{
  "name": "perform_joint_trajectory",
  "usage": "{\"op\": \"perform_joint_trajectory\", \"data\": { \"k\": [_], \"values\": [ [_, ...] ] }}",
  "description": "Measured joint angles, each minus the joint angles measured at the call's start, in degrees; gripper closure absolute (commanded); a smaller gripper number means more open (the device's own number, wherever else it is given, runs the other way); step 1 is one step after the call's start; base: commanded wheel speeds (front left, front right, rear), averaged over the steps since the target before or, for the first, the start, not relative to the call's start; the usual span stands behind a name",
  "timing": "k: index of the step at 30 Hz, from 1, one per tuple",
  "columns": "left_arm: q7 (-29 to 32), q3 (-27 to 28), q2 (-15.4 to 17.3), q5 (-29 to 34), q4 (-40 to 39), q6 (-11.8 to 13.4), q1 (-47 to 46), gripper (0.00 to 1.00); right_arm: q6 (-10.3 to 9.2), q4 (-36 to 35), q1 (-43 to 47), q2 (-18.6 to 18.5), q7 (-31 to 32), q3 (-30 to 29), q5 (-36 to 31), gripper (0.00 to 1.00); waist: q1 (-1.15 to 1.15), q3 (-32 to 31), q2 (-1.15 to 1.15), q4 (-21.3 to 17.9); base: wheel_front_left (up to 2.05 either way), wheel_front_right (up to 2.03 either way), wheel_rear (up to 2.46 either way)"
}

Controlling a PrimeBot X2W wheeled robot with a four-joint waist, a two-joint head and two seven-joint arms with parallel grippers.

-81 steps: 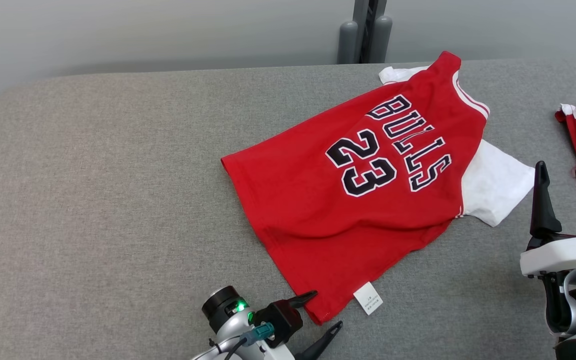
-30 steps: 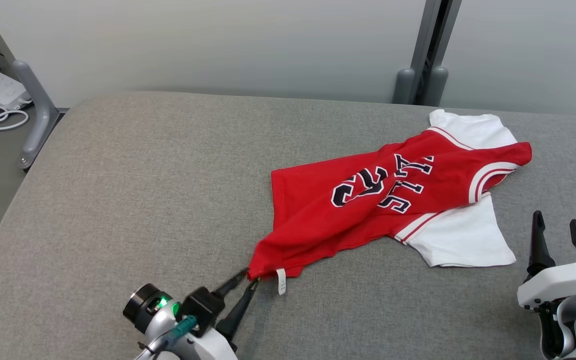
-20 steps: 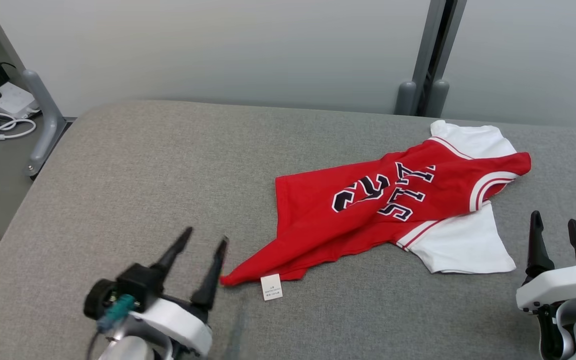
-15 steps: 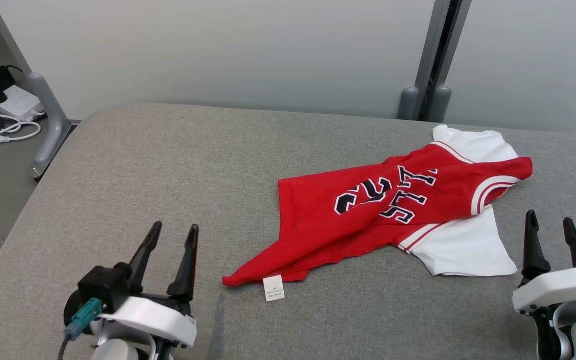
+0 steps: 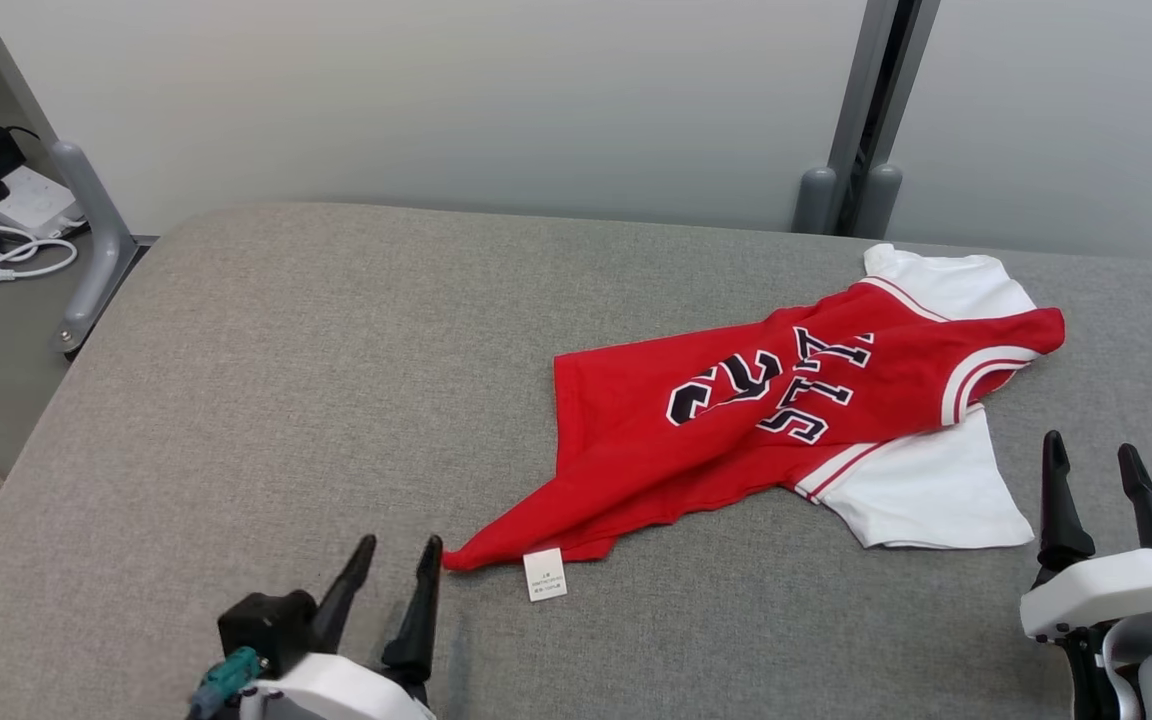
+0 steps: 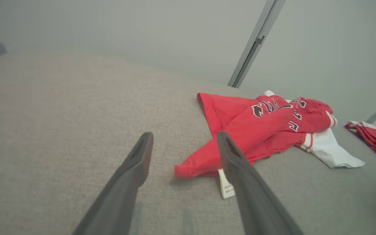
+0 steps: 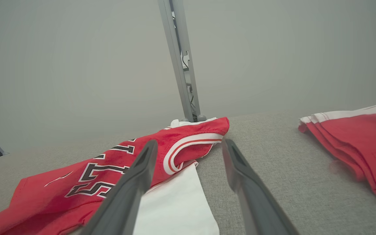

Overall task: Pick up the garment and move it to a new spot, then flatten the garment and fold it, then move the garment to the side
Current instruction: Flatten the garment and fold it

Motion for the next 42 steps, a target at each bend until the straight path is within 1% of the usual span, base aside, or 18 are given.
{"op": "perform_joint_trajectory", "data": {
  "k": [5, 8, 17, 21, 26, 27, 28, 29, 33, 36, 39, 42],
  "values": [
    [0.0, -6.26, -0.11, -5.47, 6.62, -0.05, -1.3, 0.0, 0.0, 0.18, -0.05, 0.01, 0.0, 0.53, -0.03, 0.0, 0.0, 0.61, 0.0, -0.36, 0.0, 0.0, 0.0],
    [0.0, -8.68, -0.16, -9.26, 10.03, -0.05, -3.43, 0.0, 0.0, 0.29, -0.27, 0.01, 0.0, 1.0, -0.05, 0.0, 0.0, 1.2, 0.0, -0.73, 0.0, 0.0, 0.0],
    [0.0, -12.58, -0.09, -16.78, 18.53, -0.05, -8.69, 0.0, 0.0, 0.4, -0.92, -0.25, 0.0, 1.46, -0.08, 0.0, 0.0, 2.84, 0.0, -2.05, 0.0, 0.0, 0.0],
    [0.0, -13.4, -0.12, -19.24, 19.82, -0.05, -10.23, 0.0, 0.0, 0.42, -1.02, -0.44, 0.0, 1.54, -0.12, 0.0, 0.0, 3.51, 0.0, -2.55, 0.0, 0.0, 0.0],
    [0.0, -14.01, -0.1, -20.27, 20.75, -0.05, -11.94, 0.0, 0.0, 0.4, -1.94, -0.58, 0.0, 1.69, -0.18, 0.0, 0.0, 4.81, 0.0, -3.05, 0.0, 0.0, 0.0],
    [0.0, -14.37, -0.11, -20.53, 20.9, -0.05, -12.3, 0.18, 0.0, 0.4, -2.08, -0.66, 0.0, 1.69, -0.21, 0.0, 0.0, 5.11, 0.0, -3.12, 0.0, 0.0, 0.0],
    [0.0, -14.75, -0.13, -20.97, 21.19, -0.05, -12.61, 0.64, 0.0, 0.38, -2.15, -0.74, 0.0, 1.65, -0.3, 0.0, 0.0, 5.38, 0.0, -3.18, 0.0, 0.0, 0.0],
    [0.0, -14.94, -0.15, -21.18, 21.5, -0.05, -12.87, 1.0, 0.0, 0.41, -2.15, -0.8, 0.0, 1.54, -0.42, 0.0, 0.0, 5.62, 0.0, -3.22, 0.0, 0.0, 0.0],
    [0.0, -15.33, -0.14, -21.78, 22.02, -0.05, -13.72, 1.0, 0.0, 0.6, -2.34, -0.94, 0.0, 1.03, -0.62, 0.0, 0.0, 6.12, 0.0, -3.06, 0.0, 0.0, 0.0],
    [0.0, -13.89, 0.05, -21.54, 20.01, -0.05, -13.85, 1.0, 0.0, 2.13, -2.41, -0.91, 0.0, 0.35, -0.56, 0.0, 0.0, 6.02, 0.0, -2.45, 0.0, 0.0, 0.0],
    [0.0, -12.14, 0.37, -19.62, 16.46, -0.05, -13.66, 1.0, 0.0, 5.22, -2.74, -0.82, -0.02, -0.54, 0.07, 0.0, 0.0, 5.73, 0.0, -1.76, 0.0, 0.0, 0.0],
    [0.0, -10.49, 0.56, -16.56, 12.38, -0.05, -12.69, 1.0, 0.0, 10.24, -3.78, -0.69, -0.02, -1.14, 1.1, 0.0, 0.0, 5.42, 0.0, -1.0, 0.0, 0.0, 0.0]
  ]
}}
